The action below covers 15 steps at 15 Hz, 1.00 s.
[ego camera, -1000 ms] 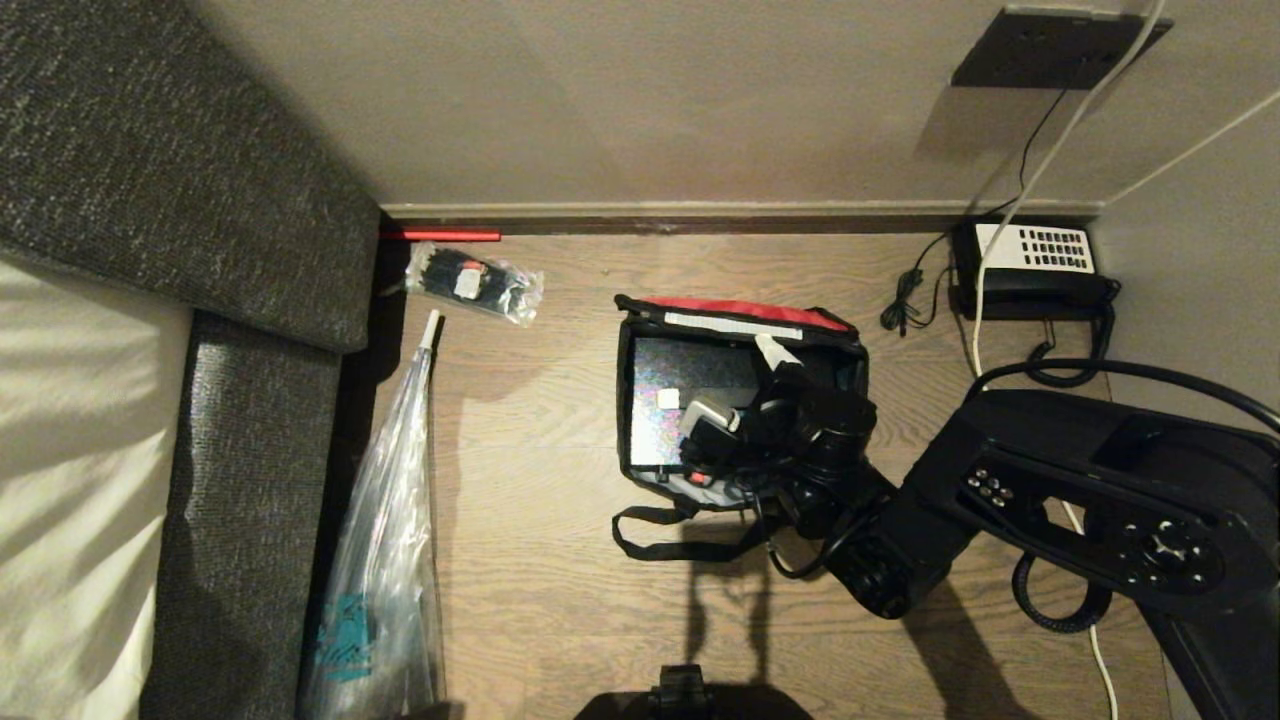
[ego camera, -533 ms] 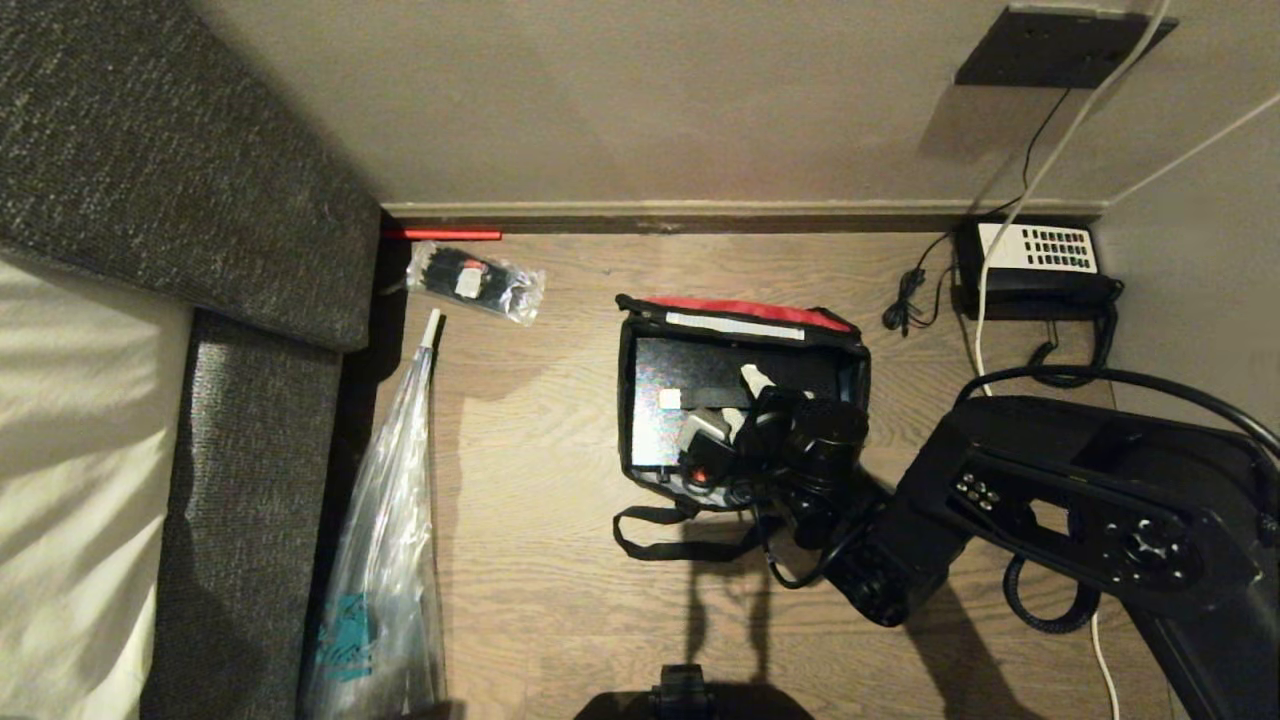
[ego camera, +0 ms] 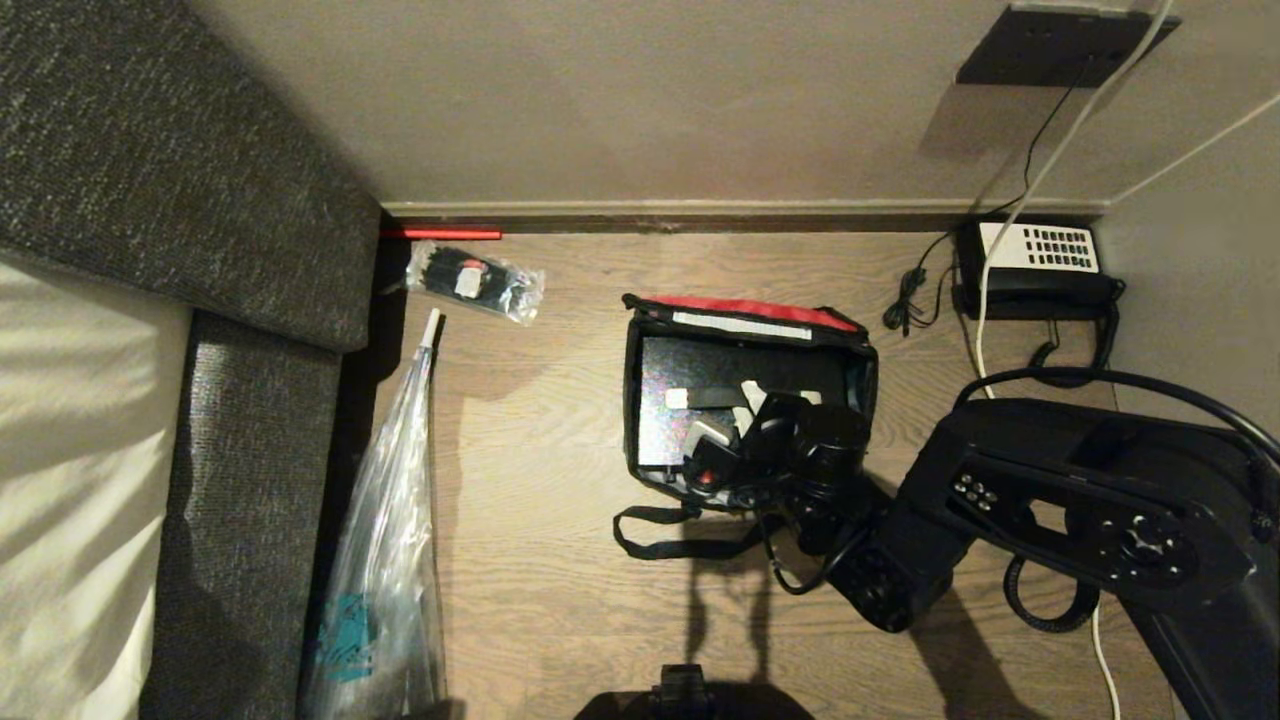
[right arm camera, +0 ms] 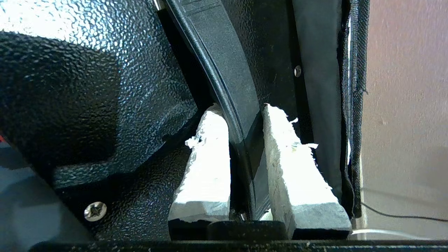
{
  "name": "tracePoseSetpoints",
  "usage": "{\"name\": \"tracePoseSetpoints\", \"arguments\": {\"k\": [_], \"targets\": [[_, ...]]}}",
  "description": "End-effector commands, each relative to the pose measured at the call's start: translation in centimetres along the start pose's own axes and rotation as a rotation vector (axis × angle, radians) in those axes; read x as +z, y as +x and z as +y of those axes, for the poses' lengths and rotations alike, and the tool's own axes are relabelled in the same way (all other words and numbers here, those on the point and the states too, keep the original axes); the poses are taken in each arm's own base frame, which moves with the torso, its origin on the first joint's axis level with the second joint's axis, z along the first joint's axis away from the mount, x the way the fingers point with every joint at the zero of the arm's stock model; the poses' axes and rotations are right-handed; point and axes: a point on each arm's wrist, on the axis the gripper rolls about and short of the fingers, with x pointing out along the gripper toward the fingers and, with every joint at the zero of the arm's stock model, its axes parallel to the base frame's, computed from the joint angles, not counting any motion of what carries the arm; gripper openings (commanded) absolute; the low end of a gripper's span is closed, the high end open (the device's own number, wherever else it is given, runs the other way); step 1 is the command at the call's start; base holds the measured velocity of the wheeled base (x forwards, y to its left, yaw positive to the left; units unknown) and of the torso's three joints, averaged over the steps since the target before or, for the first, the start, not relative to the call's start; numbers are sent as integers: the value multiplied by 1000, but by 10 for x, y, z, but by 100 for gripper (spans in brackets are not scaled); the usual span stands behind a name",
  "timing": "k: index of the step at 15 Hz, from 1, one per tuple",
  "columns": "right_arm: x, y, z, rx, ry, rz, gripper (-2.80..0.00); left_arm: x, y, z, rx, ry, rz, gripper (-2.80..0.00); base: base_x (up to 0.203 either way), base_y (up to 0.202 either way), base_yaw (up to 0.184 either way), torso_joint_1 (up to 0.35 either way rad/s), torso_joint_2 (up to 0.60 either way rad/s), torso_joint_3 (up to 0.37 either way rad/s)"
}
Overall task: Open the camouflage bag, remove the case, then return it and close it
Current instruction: Grip the handle
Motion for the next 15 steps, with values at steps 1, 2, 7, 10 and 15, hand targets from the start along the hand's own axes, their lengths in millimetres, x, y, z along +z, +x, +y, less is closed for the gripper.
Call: {"name": "tracePoseSetpoints", "arguments": {"k": [1,2,7,10,15], "targets": [[5,-1,-12,-31,7,-11,-280,0,0,0,-1,0,3,-280,0,0,0,0,0,0],[6,-2,-17,-35,9,-13,-280,0,0,0,-1,0,3,-280,0,0,0,0,0,0],[17,-10,-49,-68,24,-33,-280,0,0,0,-1,0,3,-280,0,0,0,0,0,0],[19,-18,-54,-61,22,-38,-280,0,0,0,-1,0,3,-280,0,0,0,0,0,0],[30,-29,-64,-52,25,-62,-280,0,0,0,-1,0,3,-280,0,0,0,0,0,0]]}}
